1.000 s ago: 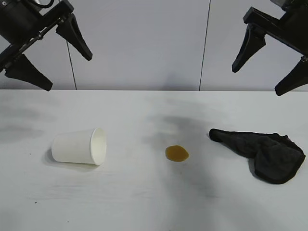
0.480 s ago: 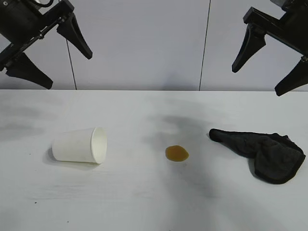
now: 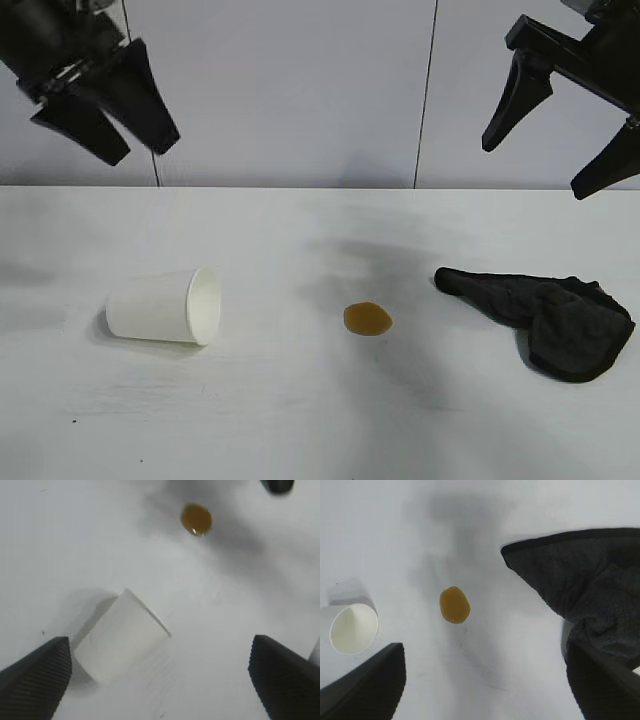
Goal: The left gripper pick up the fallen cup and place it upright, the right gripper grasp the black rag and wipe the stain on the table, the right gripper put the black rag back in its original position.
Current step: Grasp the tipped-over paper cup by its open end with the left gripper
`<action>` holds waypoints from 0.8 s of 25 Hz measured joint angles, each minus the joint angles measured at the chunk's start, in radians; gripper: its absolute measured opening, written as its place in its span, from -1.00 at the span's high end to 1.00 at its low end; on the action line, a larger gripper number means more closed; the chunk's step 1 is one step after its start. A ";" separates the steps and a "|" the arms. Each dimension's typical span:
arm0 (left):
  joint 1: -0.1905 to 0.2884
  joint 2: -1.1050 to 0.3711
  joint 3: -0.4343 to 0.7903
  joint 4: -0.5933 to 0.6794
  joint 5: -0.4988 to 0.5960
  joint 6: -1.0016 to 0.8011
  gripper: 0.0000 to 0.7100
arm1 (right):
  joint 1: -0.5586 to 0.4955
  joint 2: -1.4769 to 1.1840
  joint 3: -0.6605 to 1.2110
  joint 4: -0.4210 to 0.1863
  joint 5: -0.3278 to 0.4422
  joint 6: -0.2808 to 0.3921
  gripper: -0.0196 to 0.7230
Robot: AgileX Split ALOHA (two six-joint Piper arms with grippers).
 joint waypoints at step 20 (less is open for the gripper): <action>-0.228 0.000 0.247 0.197 -0.388 0.218 -0.96 | 0.000 0.000 0.000 -0.002 0.001 -0.011 -0.69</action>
